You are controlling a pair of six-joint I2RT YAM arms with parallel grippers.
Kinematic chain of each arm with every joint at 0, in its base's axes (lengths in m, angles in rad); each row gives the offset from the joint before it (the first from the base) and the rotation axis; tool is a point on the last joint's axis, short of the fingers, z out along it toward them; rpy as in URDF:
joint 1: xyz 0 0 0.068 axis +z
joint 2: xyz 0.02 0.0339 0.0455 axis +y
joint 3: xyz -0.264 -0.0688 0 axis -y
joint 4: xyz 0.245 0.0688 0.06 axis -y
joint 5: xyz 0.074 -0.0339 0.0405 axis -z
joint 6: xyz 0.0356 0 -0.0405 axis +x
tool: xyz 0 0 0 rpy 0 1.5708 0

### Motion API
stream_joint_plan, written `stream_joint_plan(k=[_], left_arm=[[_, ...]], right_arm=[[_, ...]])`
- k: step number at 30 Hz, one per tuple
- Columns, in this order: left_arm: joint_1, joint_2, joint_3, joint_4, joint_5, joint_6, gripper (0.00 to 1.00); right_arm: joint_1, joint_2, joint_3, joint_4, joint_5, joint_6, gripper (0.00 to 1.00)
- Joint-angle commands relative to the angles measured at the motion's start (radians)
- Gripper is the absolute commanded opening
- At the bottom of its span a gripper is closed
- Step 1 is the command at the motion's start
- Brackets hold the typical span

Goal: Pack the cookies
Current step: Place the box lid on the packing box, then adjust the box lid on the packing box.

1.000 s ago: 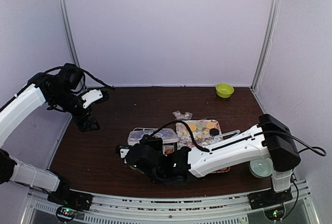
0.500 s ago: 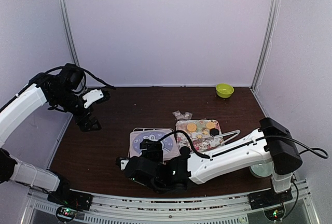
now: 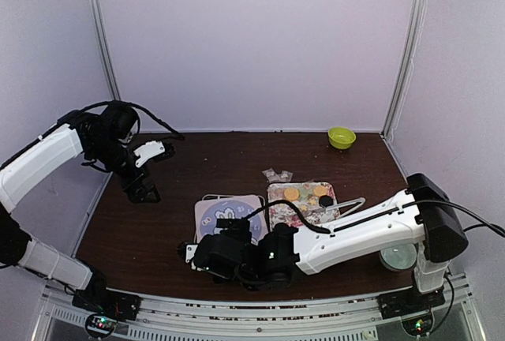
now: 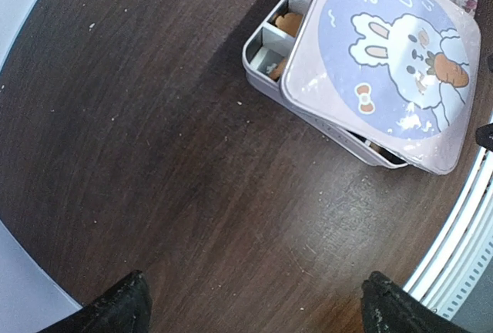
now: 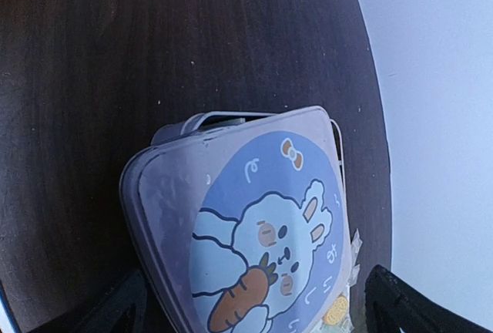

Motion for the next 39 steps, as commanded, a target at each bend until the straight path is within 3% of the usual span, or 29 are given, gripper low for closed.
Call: stream_joint_plan(k=[1,5,12,17,23,28,34,39], left_arm=[[0.006,0.005,-0.009,0.035,0.071,-0.005,0.98],[0.006,0.006,-0.028,0.039,0.125,-0.006,0.98],[-0.045,0.044,-0.079,0.005,0.175,0.046,0.98],[-0.204,0.038,-0.134,0.051,0.084,0.026,0.98],[-0.437,0.080,-0.148,0.159,-0.148,-0.022,0.98],[-0.560,0.137,-0.158,0.287,-0.327,-0.043,0.98],[-0.672,0.198,-0.110,0.295,-0.342,-0.031,0.98],[-0.726,0.237,-0.134,0.375,-0.412,-0.035,0.98]], right_arm=[[-0.026,-0.028,0.031,-0.055,-0.094,0.095,1.00],[-0.060,-0.059,0.055,-0.101,-0.162,0.191,1.00],[-0.205,-0.261,-0.024,-0.148,-0.368,0.421,1.00],[-0.300,-0.385,-0.198,-0.157,-0.461,0.529,1.00],[-0.375,-0.450,-0.368,-0.110,-0.566,0.618,1.00],[-0.405,-0.434,-0.387,-0.091,-0.603,0.706,0.99],[-0.463,-0.379,-0.391,-0.049,-0.745,0.790,0.97],[-0.520,-0.332,-0.411,0.014,-0.859,0.871,0.88]])
